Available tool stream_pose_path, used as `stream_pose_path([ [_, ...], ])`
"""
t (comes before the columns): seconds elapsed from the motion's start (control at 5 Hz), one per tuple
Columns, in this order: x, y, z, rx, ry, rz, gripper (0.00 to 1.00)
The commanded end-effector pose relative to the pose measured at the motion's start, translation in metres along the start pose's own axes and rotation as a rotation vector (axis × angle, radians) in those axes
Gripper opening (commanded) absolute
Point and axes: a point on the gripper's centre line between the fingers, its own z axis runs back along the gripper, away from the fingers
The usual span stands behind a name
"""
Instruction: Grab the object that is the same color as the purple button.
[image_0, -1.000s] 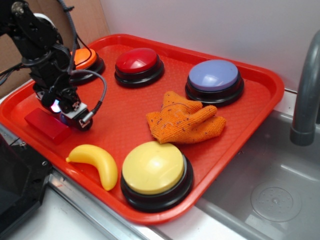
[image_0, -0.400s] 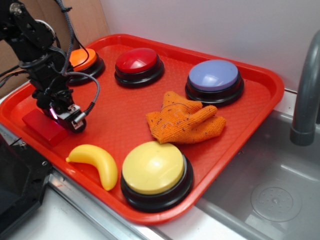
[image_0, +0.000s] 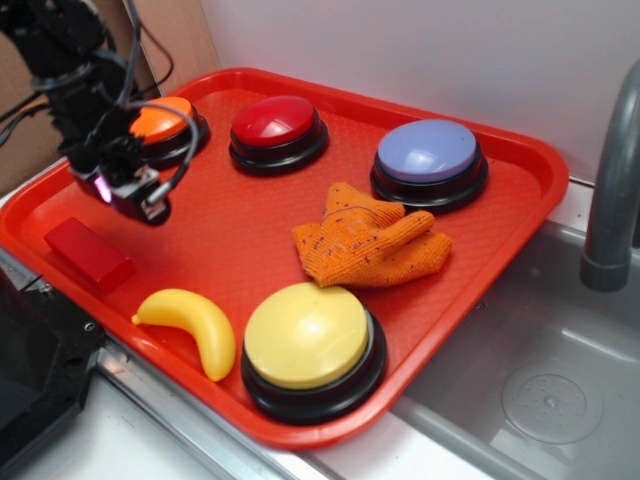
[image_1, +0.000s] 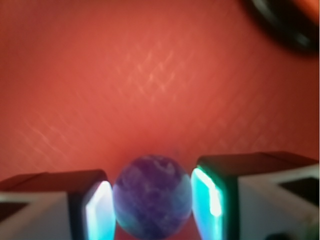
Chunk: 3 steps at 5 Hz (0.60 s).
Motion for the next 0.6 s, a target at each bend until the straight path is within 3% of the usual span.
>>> stream_pose_path([
  [0.0, 0.043, -0.033, 0.088, 0.034, -0.101, -0.050, 0.00],
  [0.2, 0.049, -0.038, 0.130, -0.015, -0.151, -0.046, 0.00],
  [0.4, 0.051, -0.032, 0.138, -0.033, -0.166, -0.029, 0.00],
])
